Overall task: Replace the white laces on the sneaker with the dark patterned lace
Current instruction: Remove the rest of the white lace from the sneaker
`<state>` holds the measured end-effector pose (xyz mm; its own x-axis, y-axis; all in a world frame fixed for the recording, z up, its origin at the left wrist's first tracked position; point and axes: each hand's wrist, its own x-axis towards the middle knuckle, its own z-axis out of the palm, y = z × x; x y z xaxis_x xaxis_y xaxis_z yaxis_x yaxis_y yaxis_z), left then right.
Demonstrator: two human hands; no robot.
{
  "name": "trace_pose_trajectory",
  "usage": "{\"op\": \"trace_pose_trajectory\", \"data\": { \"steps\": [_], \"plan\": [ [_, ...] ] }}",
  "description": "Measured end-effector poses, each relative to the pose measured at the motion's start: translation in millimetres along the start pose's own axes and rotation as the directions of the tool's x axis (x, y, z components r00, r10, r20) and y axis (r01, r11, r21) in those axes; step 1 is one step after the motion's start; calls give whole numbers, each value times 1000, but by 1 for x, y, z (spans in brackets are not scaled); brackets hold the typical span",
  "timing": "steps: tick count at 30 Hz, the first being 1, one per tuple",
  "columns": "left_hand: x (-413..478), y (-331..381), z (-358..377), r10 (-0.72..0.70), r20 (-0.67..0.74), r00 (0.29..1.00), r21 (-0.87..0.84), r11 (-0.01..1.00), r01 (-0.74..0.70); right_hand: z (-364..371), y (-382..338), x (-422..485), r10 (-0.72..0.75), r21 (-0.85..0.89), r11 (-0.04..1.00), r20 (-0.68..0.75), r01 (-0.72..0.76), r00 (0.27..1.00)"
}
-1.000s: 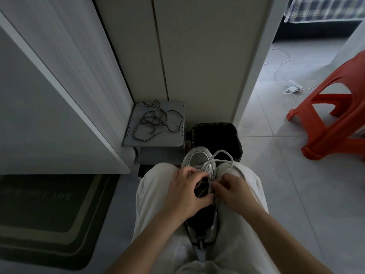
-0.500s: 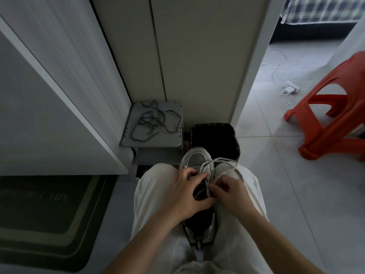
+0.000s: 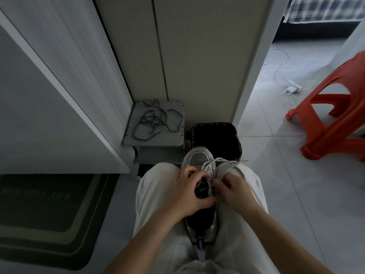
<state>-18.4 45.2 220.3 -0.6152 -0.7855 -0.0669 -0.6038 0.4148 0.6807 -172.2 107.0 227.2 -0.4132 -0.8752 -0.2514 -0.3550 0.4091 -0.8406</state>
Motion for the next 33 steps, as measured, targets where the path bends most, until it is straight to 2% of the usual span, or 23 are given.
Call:
{"op": "trace_pose_trajectory", "data": {
  "steps": [1, 2, 4, 5, 6, 7, 8, 10, 12, 14, 16, 18, 20, 23, 25, 27, 29, 31, 33],
  "plan": [
    [0, 1, 0, -4, -1, 1000, 4, 1000, 4, -1, 0, 2, 58, 146, 988, -10, -55, 998],
    [-1, 2, 0, -4, -2, 1000, 12, 1000, 4, -3, -1, 3, 131, 351, 928, 9, -126, 991],
    [-1, 3, 0, -2, -9, 1000, 27, 1000, 2, -15, 1, 8, 281, 685, 694, 29, -223, 959],
    [-2, 3, 1, 1, -15, 1000, 24, 1000, -1, -25, 5, 11, 345, 771, 595, 7, -225, 938],
    [-3, 2, 0, 8, -15, 1000, 6, 1000, -8, -34, 10, 14, 380, 808, 550, -14, -214, 925],
    [-4, 1, 0, 16, -8, 1000, -28, 999, -16, -42, 13, 14, 365, 785, 583, -23, -209, 931],
    [-6, -1, -1, 18, -2, 1000, -85, 996, -18, -48, 15, 14, 319, 692, 689, -24, -215, 947],
    [-10, -6, -2, -34, -13, 999, -261, 965, 30, -50, 21, 10, 211, 329, 923, -5, -198, 977],
    [-16, -12, 0, -141, -80, 987, -424, 901, 95, -49, 22, 5, 105, 8, 994, -27, -105, 994],
    [-21, -17, 2, -239, -163, 957, -481, 866, 134, -48, 19, 1, 10, -105, 994, -45, -15, 999],
    [-24, -19, 3, -276, -186, 943, -479, 863, 158, -41, 12, 0, -82, -158, 985, -40, 75, 996],
    [-23, -19, 2, -277, -149, 949, -464, 867, 180, -30, 3, 0, -202, -246, 952, -50, 184, 978],
    [-16, -17, -2, -280, -104, 954, -433, 877, 210, -20, -11, 3, -360, -339, 884, -52, 323, 932],
    [-6, -14, -9, -267, -76, 961, -361, 905, 223, -7, -29, 11, -479, -455, 742, 153, 492, 864],
    [-4, -11, -13, -234, -128, 964, -266, 944, 194, -1, -35, 18, -470, -568, 630, 263, 529, 843],
    [-4, -9, -14, -209, -186, 960, -185, 967, 175, -2, -40, 22, -431, -630, 593, 278, 501, 859],
    [-3, -6, -16, -216, -208, 954, -208, 963, 172, -5, -42, 24, -428, -672, 534, 309, 513, 850],
    [-1, -4, -19, -236, -221, 946, -254, 951, 177, -10, -41, 21, -513, -671, 480, 309, 566, 801],
    [1, -4, -23, -239, -224, 945, -228, 955, 188, -19, -42, 13, -624, -649, 481, 219, 590, 750]
  ]
}}
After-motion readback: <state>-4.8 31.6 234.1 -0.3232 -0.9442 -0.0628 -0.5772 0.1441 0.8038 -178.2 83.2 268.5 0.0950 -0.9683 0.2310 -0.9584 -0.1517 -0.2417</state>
